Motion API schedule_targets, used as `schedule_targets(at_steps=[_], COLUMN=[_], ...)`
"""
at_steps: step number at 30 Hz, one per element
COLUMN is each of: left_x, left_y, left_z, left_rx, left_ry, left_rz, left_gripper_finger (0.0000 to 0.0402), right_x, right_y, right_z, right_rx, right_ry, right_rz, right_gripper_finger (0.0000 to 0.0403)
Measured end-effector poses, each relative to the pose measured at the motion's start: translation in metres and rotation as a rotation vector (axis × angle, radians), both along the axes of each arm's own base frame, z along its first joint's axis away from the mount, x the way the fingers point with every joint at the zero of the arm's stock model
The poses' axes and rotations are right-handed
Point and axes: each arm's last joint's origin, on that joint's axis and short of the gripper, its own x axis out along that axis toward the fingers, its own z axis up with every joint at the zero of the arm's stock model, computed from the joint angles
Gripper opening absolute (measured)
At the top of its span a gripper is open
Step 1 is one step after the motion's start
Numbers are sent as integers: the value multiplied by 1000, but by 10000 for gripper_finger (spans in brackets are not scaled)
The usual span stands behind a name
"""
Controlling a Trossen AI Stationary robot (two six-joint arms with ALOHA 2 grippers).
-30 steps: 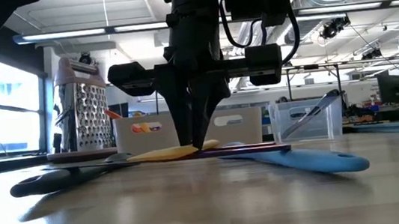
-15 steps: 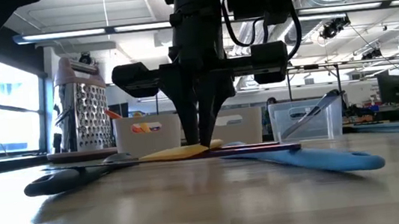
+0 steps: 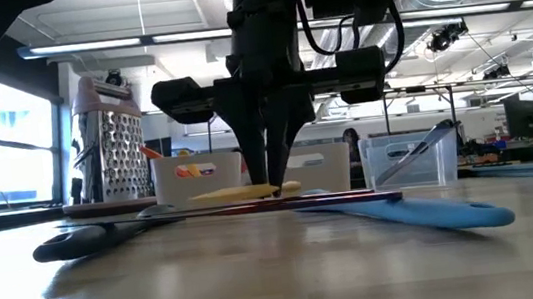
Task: Pick & Place Kitchen Items
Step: Put the yellow spatula into the left white bin
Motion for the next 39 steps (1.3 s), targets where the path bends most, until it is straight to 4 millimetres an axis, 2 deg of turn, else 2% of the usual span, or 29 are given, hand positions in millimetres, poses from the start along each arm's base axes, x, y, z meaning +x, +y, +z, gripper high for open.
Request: schedule_targets(at_steps=[16,28,39], left_x=[-1,-2,1], left_y=[-6,-3,1], left_z=[4,41,87], left_rx=[-15,64,206], left_ry=[-17,-69,-212], left_rz=[-12,-38,-42], left_gripper_finger=[8,8,8], right_x=[1,1,2], right_y=[0,0,1], right_z=[1,1,3], right_rx=[3,9,31], right_ry=[-12,-14,-27], right_rz=[0,-4,12], right_gripper_finger=[105,105,105])
